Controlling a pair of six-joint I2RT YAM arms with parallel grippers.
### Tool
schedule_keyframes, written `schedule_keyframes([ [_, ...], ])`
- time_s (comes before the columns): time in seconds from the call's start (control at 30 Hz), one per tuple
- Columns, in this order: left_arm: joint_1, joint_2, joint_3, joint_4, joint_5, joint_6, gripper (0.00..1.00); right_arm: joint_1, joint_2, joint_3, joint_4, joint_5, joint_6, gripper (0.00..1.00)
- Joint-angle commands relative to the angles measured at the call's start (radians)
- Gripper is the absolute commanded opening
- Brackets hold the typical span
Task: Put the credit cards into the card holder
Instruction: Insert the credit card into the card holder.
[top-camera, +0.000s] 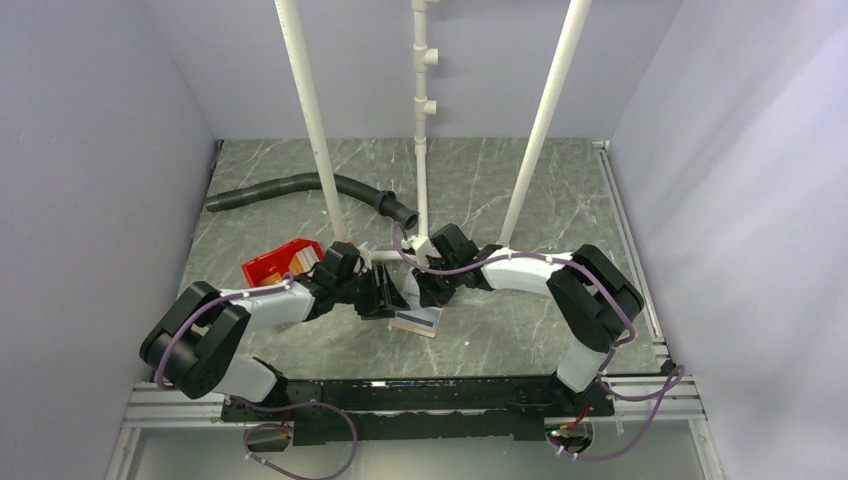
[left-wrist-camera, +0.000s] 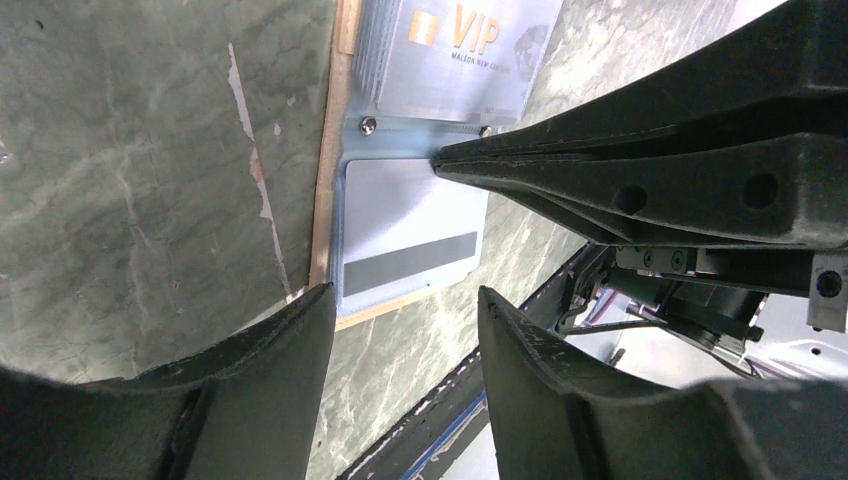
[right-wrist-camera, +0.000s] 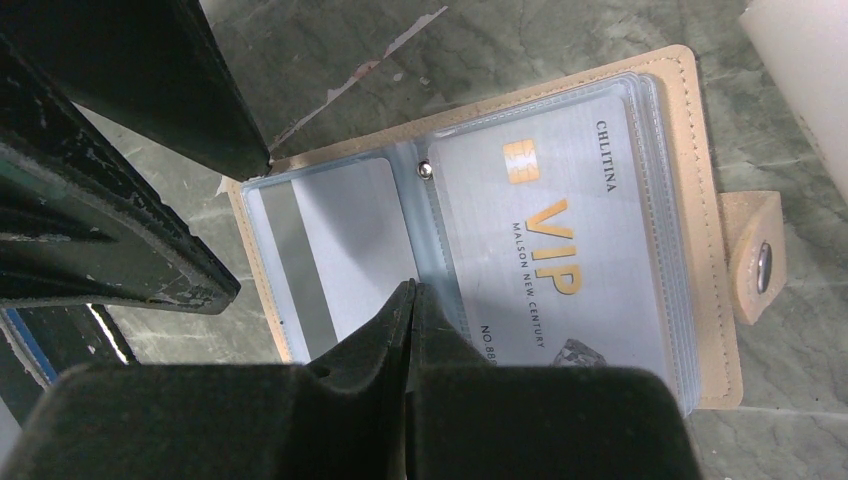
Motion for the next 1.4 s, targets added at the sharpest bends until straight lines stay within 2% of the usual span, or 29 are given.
schedule_keyframes([
  [0.0,-0.004,0.012,-0.011,0.036,0.011,-0.01,0.59,0.008,0.026,-0.029,-0.037,-0.017,-0.003,0.0],
  [0.4,-0.007,0.003,-0.033,0.178,0.093,-0.058,0.55,0.009,0.032,-0.028,-0.034,-0.028,-0.002,0.0],
  [0.57,-0.008,-0.051,-0.031,0.182,0.088,-0.06,0.57,0.008,0.039,-0.035,-0.015,-0.044,0.013,0.0],
  [0.8,-0.007,-0.02,-0.035,0.268,0.124,-0.105,0.57,0.008,0.039,-0.048,-0.001,-0.057,0.024,0.0],
  [0.93,-0.008,-0.029,-0.01,0.157,0.087,-0.061,0.58,0.008,0.015,-0.06,0.007,-0.037,0.078,0.0],
  [1.1,-0.003,-0.08,0.041,-0.06,0.003,0.038,0.61,0.007,-0.099,-0.073,0.012,0.002,0.152,0.17],
  [1.27,0.01,0.003,0.097,-0.045,0.093,0.091,0.55,-0.005,-0.191,-0.077,-0.039,0.07,0.332,0.37],
  [1.37,0.007,0.054,0.16,-0.071,0.138,0.144,0.54,-0.02,-0.249,-0.096,-0.129,0.142,0.476,0.41],
])
